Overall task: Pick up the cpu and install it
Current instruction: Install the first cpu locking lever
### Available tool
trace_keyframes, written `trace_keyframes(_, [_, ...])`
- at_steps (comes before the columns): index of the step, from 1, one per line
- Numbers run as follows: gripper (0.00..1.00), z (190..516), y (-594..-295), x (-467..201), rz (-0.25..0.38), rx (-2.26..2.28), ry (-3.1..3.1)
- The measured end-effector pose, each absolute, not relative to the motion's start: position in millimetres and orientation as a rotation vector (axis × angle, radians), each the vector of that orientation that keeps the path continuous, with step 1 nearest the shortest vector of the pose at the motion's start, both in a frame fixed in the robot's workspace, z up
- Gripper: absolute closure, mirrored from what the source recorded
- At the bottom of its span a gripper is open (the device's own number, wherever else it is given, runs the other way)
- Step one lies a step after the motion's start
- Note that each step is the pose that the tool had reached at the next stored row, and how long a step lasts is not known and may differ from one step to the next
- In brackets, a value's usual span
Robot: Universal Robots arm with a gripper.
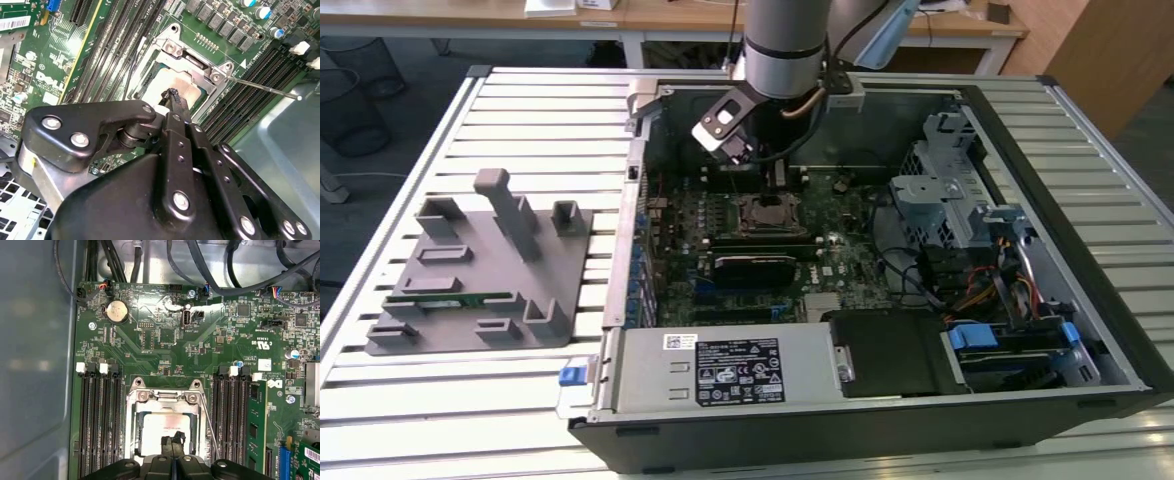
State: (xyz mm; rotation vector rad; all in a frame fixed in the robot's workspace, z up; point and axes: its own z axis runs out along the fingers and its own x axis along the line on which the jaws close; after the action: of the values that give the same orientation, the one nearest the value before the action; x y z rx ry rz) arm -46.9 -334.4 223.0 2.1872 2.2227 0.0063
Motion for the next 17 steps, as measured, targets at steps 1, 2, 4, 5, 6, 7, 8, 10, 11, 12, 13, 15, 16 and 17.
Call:
trace_keyframes(1, [0.89,223.3,-334.4,-46.9,0.006,2.187,2.223])
trace_keyframes(2, [0.89,223.4,-334.4,-46.9,0.007,2.187,2.223])
trace_keyframes(4, [0.89,223.9,-334.5,-47.0,0.006,2.187,2.223])
trace_keyframes(5, [0.89,224.2,-334.5,-47.0,0.006,2.187,2.223])
trace_keyframes(6, [0.89,224.5,-334.5,-47.0,0.006,2.187,2.223])
trace_keyframes(7, [0.89,224.9,-334.5,-47.0,0.006,2.187,2.223])
trace_keyframes(8, [0.89,225.2,-334.5,-47.0,0.006,2.187,2.223])
trace_keyframes(10, [0.89,225.8,-334.4,-46.9,0.006,2.187,2.223])
trace_keyframes(11, [0.89,226.0,-334.4,-46.9,0.006,2.187,2.223])
trace_keyframes(12, [0.89,226.3,-334.5,-47.0,0.006,2.187,2.223])
trace_keyframes(13, [0.89,226.7,-334.5,-47.0,0.006,2.187,2.223])
trace_keyframes(15, [0.89,227.5,-334.5,-47.0,0.006,2.187,2.223])
trace_keyframes(16, [0.89,227.9,-334.5,-47.0,0.006,2.187,2.223])
trace_keyframes(17, [0.89,228.3,-334.5,-47.0,0.006,2.187,2.223])
